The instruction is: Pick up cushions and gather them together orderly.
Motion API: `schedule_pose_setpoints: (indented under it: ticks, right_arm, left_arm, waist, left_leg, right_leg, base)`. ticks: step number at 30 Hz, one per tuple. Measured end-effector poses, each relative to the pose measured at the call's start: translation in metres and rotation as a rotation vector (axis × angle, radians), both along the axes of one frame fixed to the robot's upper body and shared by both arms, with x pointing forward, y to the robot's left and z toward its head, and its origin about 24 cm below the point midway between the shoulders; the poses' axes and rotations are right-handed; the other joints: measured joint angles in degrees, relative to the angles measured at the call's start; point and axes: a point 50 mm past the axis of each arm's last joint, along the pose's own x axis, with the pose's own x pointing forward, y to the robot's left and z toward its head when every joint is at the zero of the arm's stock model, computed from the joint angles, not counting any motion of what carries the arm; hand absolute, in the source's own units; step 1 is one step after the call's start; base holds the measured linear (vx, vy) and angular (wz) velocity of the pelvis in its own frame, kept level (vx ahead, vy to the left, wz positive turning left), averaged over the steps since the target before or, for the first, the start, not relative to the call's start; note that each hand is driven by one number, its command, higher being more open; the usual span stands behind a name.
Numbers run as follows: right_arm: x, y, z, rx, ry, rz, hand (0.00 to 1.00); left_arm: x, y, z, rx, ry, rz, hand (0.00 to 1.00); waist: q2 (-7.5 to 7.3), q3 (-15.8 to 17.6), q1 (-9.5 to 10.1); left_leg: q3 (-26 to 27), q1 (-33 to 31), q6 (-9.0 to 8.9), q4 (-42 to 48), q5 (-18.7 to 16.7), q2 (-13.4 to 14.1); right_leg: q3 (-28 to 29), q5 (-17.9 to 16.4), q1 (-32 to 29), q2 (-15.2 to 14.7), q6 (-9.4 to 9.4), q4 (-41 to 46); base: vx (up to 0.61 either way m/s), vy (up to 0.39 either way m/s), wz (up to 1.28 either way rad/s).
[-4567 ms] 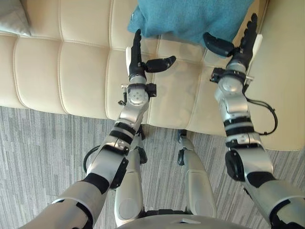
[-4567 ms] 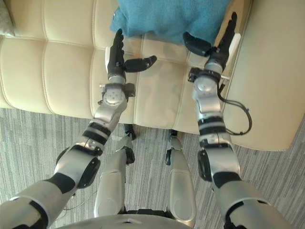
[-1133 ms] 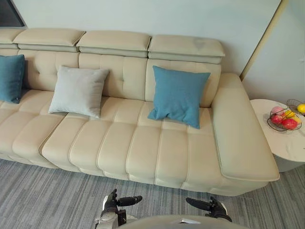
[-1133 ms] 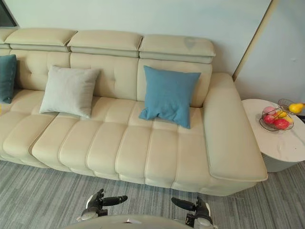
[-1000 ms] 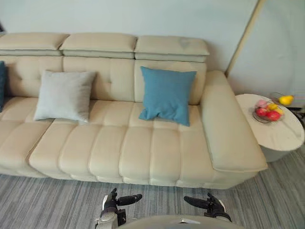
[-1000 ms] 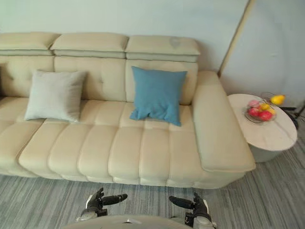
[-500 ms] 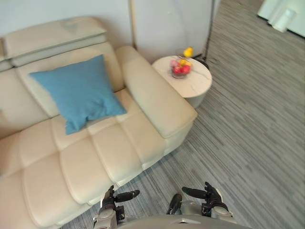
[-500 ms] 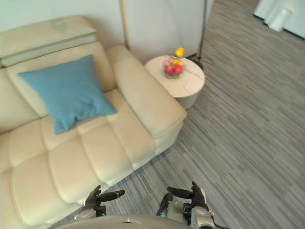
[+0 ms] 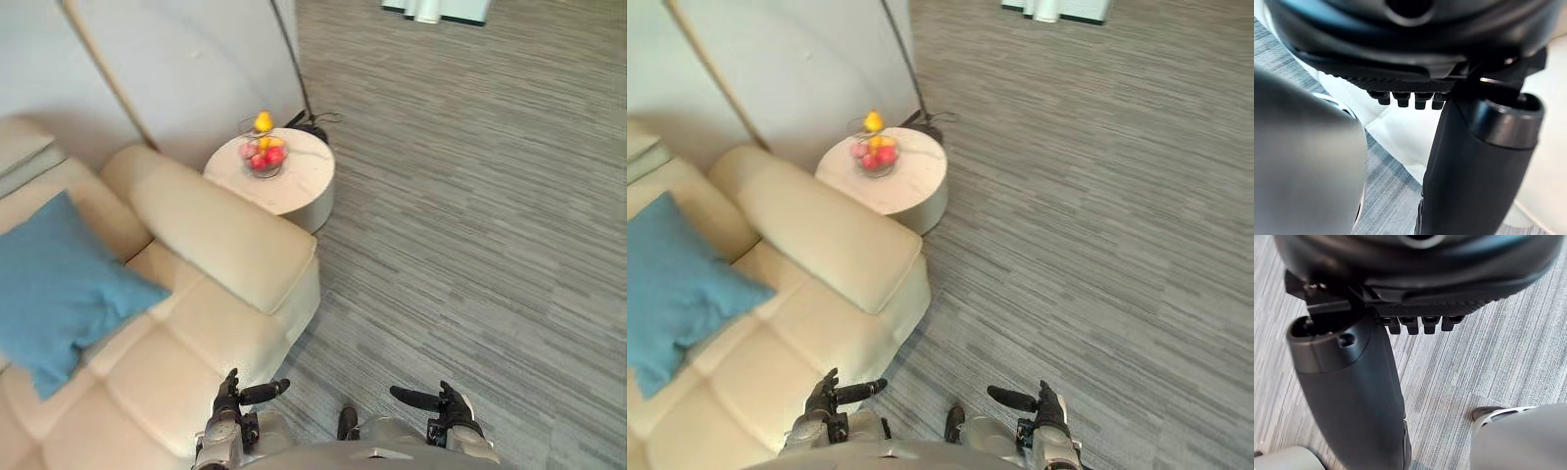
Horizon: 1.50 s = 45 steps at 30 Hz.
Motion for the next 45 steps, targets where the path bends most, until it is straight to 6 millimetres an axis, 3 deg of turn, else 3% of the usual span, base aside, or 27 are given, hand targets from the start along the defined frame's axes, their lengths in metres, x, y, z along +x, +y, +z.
schedule_pose_setpoints:
  ticks: [3,5,6,8,10,11,13,15,17,18,20,25,28,29,30,33,36,37,38,39,40,42,43,45]
  right_arm:
    - [0.001,0.006,-0.001,0.005,0.002,0.029,1.00]
    - [-0.001,0.005,-0.001,-0.001,0.011,0.046,1.00]
    - [-0.001,0.005,-0.001,-0.002,0.009,0.046,1.00]
    - [-0.010,0.015,-0.005,0.023,0.030,0.050,1.00]
    - [-0.011,0.020,-0.005,0.035,0.031,0.055,1.00]
    - [-0.009,0.020,-0.004,0.031,0.020,0.053,1.00]
    - [-0.004,0.016,-0.002,0.020,0.009,0.060,1.00]
    - [0.004,0.019,0.000,0.023,-0.018,0.068,1.00]
    - [0.007,0.023,0.001,0.031,-0.031,0.075,1.00]
    - [0.007,0.024,0.001,0.035,-0.029,0.084,1.00]
    - [0.004,0.022,-0.001,0.028,-0.005,0.094,1.00]
    - [-0.008,0.003,-0.006,-0.015,0.060,0.077,1.00]
    - [-0.016,-0.001,-0.007,-0.015,0.078,0.036,1.00]
    - [-0.015,-0.002,-0.006,-0.018,0.067,0.035,1.00]
    - [-0.014,-0.001,-0.005,-0.017,0.057,0.038,1.00]
    - [-0.013,-0.003,-0.004,-0.024,0.044,0.034,1.00]
    - [-0.014,-0.003,-0.004,-0.015,0.040,0.010,1.00]
    - [-0.014,-0.003,-0.003,-0.014,0.038,0.006,1.00]
    - [-0.014,-0.004,-0.003,-0.019,0.030,0.004,1.00]
    - [-0.013,-0.007,-0.001,-0.031,0.025,0.018,1.00]
    - [-0.010,-0.005,0.000,-0.033,0.017,0.033,1.00]
    - [-0.013,0.004,-0.002,-0.012,0.021,0.023,1.00]
    - [-0.018,0.009,-0.004,0.001,0.036,0.019,1.00]
    - [-0.023,0.010,-0.005,0.005,0.044,0.020,1.00]
  left_arm:
    - [0.001,-0.001,0.000,-0.006,-0.003,0.005,1.00]
    - [-0.003,-0.006,-0.002,-0.019,0.010,0.010,1.00]
    - [-0.004,-0.006,-0.003,-0.021,0.015,0.009,1.00]
    - [-0.008,0.006,-0.003,0.009,0.028,0.011,1.00]
    - [-0.013,0.011,-0.004,0.010,0.056,0.056,1.00]
    - [-0.019,0.011,-0.006,-0.006,0.072,0.142,1.00]
    - [-0.020,0.011,-0.008,-0.035,0.097,0.187,1.00]
    - [-0.026,0.012,-0.010,-0.052,0.140,0.255,1.00]
    - [-0.031,0.015,-0.011,-0.048,0.160,0.251,1.00]
    - [-0.044,0.019,-0.013,-0.009,0.195,0.123,1.00]
    - [-0.053,0.020,-0.014,0.015,0.211,0.055,1.00]
    - [-0.042,0.016,-0.011,0.012,0.149,-0.070,1.00]
    - [-0.038,0.017,-0.010,0.016,0.132,-0.073,1.00]
    - [-0.035,0.016,-0.009,0.012,0.116,-0.074,1.00]
    - [-0.033,0.014,-0.008,0.006,0.105,-0.074,1.00]
    - [-0.022,0.009,-0.003,-0.010,0.051,-0.083,1.00]
    - [-0.005,-0.009,0.003,-0.053,-0.023,-0.100,1.00]
    - [-0.003,-0.016,0.003,-0.071,-0.034,-0.104,1.00]
    - [0.002,-0.023,0.005,-0.092,-0.059,-0.114,1.00]
    - [0.004,-0.027,0.006,-0.104,-0.069,-0.119,1.00]
    - [0.004,-0.026,0.007,-0.101,-0.072,-0.111,1.00]
    - [0.006,-0.018,0.009,-0.080,-0.087,-0.099,1.00]
    - [0.004,-0.013,0.010,-0.064,-0.089,-0.096,1.00]
    - [-0.002,-0.016,0.008,-0.075,-0.075,-0.090,1.00]
  waist:
    - [0.18,-0.1,0.47]
    - [1.56,-1.0,0.66]
    - [2.03,-1.4,0.59]
    - [-1.28,-3.0,0.75]
    - [-2.43,-3.9,1.11]
    - [-2.20,-4.0,1.10]
    - [-0.86,-3.2,1.74]
    - [-0.43,-3.3,2.48]
    - [-0.05,-3.5,2.51]
    - [0.03,-3.6,2.41]
    - [0.17,-3.9,2.57]
    - [0.96,-4.5,2.46]
    - [0.87,-3.9,2.31]
    - [1.36,-3.5,2.30]
    - [1.45,-3.3,2.38]
    - [2.15,-3.1,2.24]
    - [2.29,-3.0,2.24]
    - [2.39,-2.9,2.26]
    - [3.39,-2.8,2.37]
    - [4.17,-3.2,2.35]
    - [4.27,-3.5,2.73]
    - [1.31,-3.7,2.67]
    - [-0.41,-4.6,2.65]
    - [-0.04,-6.0,2.23]
  left_leg:
    - [-8.6,-1.2,1.14,-6.4,1.3,-4.1]
    - [-8.3,-0.4,1.67,-8.6,3.6,-2.9]
    - [-7.0,0.3,0.85,-8.1,7.1,-2.4]
    - [-1.1,2.6,1.86,-8.0,5.2,-3.2]
    - [2.7,4.1,2.18,-8.9,4.8,-3.4]
    - [5.0,5.5,2.33,-10.2,4.9,-3.3]
    - [8.8,8.3,2.89,-12.8,5.2,-3.1]
    - [14.1,11.1,2.91,-14.8,5.3,-2.6]
    - [15.7,12.1,2.40,-15.6,5.6,-2.2]
    - [15.2,14.2,1.36,-18.1,6.5,-2.1]
    - [13.5,15.9,1.72,-19.8,8.0,-1.5]
    - [9.9,16.0,2.33,-19.9,9.3,-0.4]
    - [11.6,13.9,2.19,-9.8,9.2,0.8]
    - [12.4,11.4,2.32,-1.1,9.3,2.3]
    - [12.1,9.6,3.58,2.7,8.3,2.8]
    - [7.5,6.0,3.79,3.0,2.9,-0.3]
    - [0.2,3.8,3.55,-8.8,2.8,-5.4]
    - [-1.4,3.7,3.47,-10.8,2.9,-6.0]
    - [-4.8,3.9,2.61,-14.8,3.2,-5.7]
    - [-5.0,4.1,1.04,-14.6,5.0,-5.9]
    - [-3.8,3.7,1.11,-14.1,4.9,-5.8]
    - [-0.6,4.9,2.00,-12.9,4.1,-7.2]
    - [1.6,5.4,3.83,-11.7,2.5,-8.0]
    - [4.1,6.7,4.65,-10.6,0.9,-7.9]
  right_leg:
    - [6.8,-1.7,0.0,0.7,2.60,2.0]
    - [9.7,-4.0,-0.6,2.3,3.69,4.3]
    - [11.1,-5.7,-0.7,2.8,3.86,6.5]
    - [14.6,-8.7,-1.5,0.9,5.55,10.4]
    - [15.0,-8.7,-1.8,-0.1,5.61,10.6]
    - [13.8,-8.2,-2.1,-1.1,6.41,10.0]
    - [6.2,-8.3,-2.9,-4.0,6.74,11.0]
    - [-12.4,-9.2,-3.8,-11.7,7.07,12.4]
    - [-20.4,-9.6,-3.5,-15.1,5.73,13.1]
    - [-21.5,-9.1,-2.5,-13.7,4.97,12.4]
    - [-20.3,-8.2,-1.1,-11.6,3.86,9.6]
    - [-13.9,-3.2,-0.5,-5.9,1.98,2.0]
    - [-8.3,-1.4,0.8,-4.4,1.82,-0.9]
    - [-4.7,-1.2,1.8,-3.2,1.86,-1.7]
    - [-3.2,-1.4,2.2,-2.7,1.28,-1.9]
    - [1.7,-1.5,2.3,-2.4,0.68,-2.1]
    - [6.7,-1.6,2.0,-2.5,0.57,-2.0]
    - [7.5,-1.6,1.8,-2.5,0.57,-1.8]
    - [9.5,-1.9,1.3,-1.1,0.71,-1.1]
    - [12.3,-2.5,0.8,0.3,1.00,-0.1]
    - [12.4,-3.9,-1.2,0.9,1.87,5.9]
    - [14.2,-8.7,-1.6,-0.2,2.65,11.8]
    - [16.5,-11.8,-1.4,-1.0,2.94,11.5]
    - [18.4,-12.4,-1.6,-0.4,3.13,12.6]
  base:
    - [0.22,0.176,-1.22]
    - [0.21,0.260,-0.97]
    - [0.21,0.283,-0.94]
    - [0.26,0.289,-0.98]
    - [0.24,0.229,-0.97]
    - [0.17,0.176,-0.87]
    - [0.07,0.079,-0.91]
    - [0.04,0.009,-1.04]
    - [0.06,-0.157,-0.56]
    - [0.07,-0.196,-0.40]
    - [0.04,-0.178,-0.46]
    - [0.00,-0.067,-0.77]
    - [-0.03,0.016,-1.06]
    - [-0.07,0.009,-0.96]
    - [-0.05,0.009,-1.21]
    - [0.00,0.027,-0.82]
    - [0.08,0.120,-0.76]
    - [0.13,0.237,-0.81]
    - [0.12,0.223,-1.09]
    - [0.15,0.231,-1.37]
    - [0.17,0.175,-1.22]
    - [0.27,0.157,-1.04]
    - [0.31,0.101,-0.98]
    - [0.37,0.097,-1.08]
